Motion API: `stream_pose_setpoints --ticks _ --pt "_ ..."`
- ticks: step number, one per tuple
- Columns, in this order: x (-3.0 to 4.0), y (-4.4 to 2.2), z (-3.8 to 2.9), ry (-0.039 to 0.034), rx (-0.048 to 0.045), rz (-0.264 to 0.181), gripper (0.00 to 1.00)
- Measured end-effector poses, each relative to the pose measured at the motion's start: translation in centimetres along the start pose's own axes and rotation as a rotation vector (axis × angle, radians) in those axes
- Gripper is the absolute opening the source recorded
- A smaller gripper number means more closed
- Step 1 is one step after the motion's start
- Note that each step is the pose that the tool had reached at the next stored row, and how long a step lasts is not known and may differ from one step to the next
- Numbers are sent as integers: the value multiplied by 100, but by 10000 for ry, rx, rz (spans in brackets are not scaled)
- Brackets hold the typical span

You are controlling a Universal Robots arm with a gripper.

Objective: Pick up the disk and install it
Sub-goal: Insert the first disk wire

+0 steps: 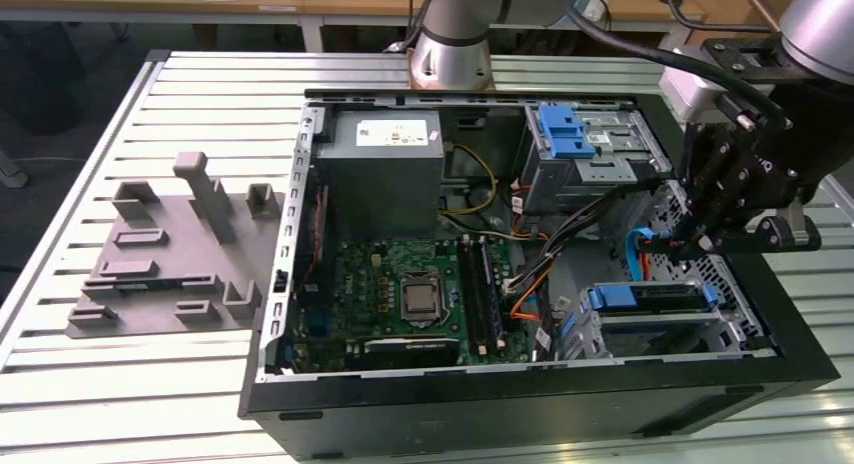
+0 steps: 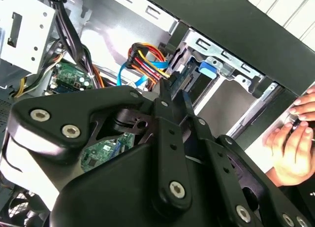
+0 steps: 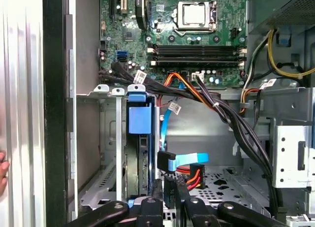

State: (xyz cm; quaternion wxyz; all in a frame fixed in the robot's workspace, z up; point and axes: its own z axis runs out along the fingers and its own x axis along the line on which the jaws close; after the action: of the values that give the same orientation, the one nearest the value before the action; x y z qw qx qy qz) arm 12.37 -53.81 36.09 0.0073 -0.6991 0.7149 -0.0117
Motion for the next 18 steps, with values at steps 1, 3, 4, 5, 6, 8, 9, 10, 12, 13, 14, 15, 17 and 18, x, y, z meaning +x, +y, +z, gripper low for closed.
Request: stream_pose_setpoints --ticks 1,3,4,5,6,8,9,10,12,13,14,15,17,18 --pt "-3 5 3 74 37 -1 25" --pt "-8 14 9 149 93 -4 25" --pt "-11 16 12 157 107 -4 25" --pt "-14 20 16 157 120 -3 25" --pt "-17 24 17 158 131 -3 25" --pt "-23 30 22 157 147 -3 25" --pt "-26 32 24 156 154 -4 25" --pt "-30 32 27 156 158 -4 25" --pt "-38 34 32 157 164 -3 25" --pt "-41 35 35 157 169 -3 25" --pt "-45 35 39 156 173 -3 25" --pt "-49 35 44 156 177 -3 25" --pt "-54 36 54 156 189 -2 25" --pt "-56 36 58 162 195 -3 25"
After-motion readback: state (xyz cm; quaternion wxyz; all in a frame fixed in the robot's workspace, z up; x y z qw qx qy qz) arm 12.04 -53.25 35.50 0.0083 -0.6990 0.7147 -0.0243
